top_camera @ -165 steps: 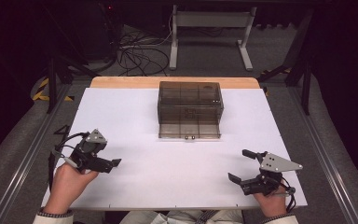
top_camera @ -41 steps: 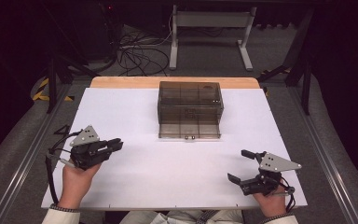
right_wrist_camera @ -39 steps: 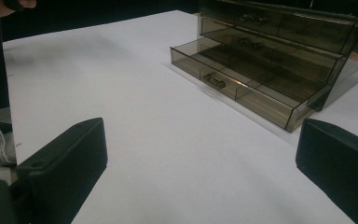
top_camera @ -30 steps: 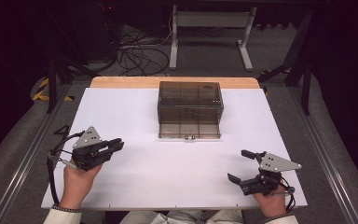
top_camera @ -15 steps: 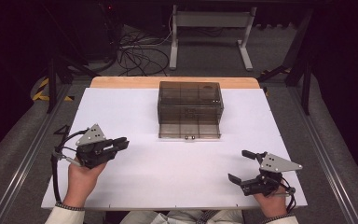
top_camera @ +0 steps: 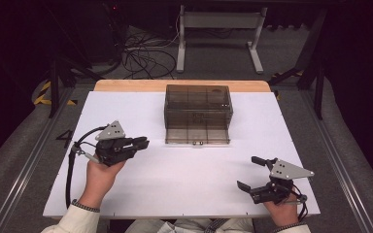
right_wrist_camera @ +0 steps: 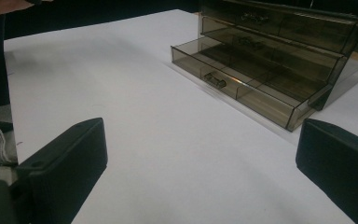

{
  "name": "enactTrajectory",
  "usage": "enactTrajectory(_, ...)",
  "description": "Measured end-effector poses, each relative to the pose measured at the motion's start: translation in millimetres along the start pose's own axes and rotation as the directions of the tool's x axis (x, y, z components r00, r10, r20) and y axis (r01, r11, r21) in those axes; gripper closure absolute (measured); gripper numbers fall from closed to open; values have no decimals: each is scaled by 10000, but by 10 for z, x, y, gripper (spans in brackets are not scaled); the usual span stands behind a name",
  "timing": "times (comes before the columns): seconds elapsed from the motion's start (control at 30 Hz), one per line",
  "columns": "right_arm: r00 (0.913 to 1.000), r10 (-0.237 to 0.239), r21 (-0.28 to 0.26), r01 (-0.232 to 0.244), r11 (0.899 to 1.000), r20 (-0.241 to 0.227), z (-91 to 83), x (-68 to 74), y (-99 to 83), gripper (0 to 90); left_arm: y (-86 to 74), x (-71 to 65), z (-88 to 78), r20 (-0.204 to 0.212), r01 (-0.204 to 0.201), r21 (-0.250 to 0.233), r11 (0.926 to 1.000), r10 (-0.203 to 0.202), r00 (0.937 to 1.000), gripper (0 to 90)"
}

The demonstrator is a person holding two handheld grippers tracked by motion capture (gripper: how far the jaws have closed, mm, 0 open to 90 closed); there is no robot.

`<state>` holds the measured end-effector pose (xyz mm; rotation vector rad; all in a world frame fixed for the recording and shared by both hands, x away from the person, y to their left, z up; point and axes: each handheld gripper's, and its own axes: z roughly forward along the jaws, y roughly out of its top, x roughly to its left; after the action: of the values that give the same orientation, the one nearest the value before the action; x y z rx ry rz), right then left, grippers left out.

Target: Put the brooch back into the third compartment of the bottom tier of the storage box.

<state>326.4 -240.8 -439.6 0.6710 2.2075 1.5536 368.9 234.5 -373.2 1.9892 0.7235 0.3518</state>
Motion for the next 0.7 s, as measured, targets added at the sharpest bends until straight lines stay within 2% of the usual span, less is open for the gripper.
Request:
enactTrajectory(0.17, 10000, 16, 0, -16, 10000, 5, -6, -6, -3, 26, 77, -8, 104, 153, -59, 75, 10000, 58, 9999, 788)
enactTrajectory(0.23, 10000, 34, -23, -34, 10000, -2, -6, -9, -3, 25, 124, -7, 178, 348, 1, 103, 9999, -4, 9994, 787)
enactTrajectory(0.47, 10000, 50, -36, -50, 10000, -26, -7, -13, -5, 26, 220, -10, 289, 488, -48, 154, 9999, 40, 9988, 787)
enactTrajectory(0.7, 10000, 48, -26, -49, 10000, -45, -4, -13, -5, 26, 317, -7, 421, 819, 162, 84, 9998, -168, 9965, 788)
